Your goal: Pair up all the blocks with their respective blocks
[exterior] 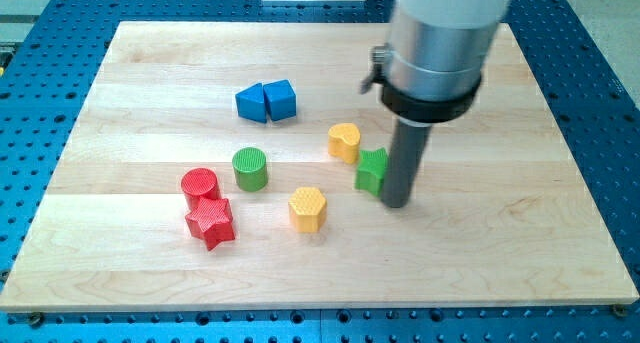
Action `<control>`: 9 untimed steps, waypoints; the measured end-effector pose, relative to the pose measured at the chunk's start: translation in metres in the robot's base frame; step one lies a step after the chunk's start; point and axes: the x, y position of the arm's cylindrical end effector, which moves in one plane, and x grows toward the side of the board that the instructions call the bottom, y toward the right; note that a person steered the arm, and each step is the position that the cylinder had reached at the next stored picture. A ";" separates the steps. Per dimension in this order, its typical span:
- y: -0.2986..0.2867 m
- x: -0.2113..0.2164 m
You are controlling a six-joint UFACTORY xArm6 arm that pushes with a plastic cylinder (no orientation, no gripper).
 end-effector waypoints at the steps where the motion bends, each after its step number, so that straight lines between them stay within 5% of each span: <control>1: -0.010 -0.009; 2: 0.054 -0.008; 3: 0.024 -0.030; 5: -0.080 -0.005; 7: -0.009 -0.032; 9: -0.103 -0.020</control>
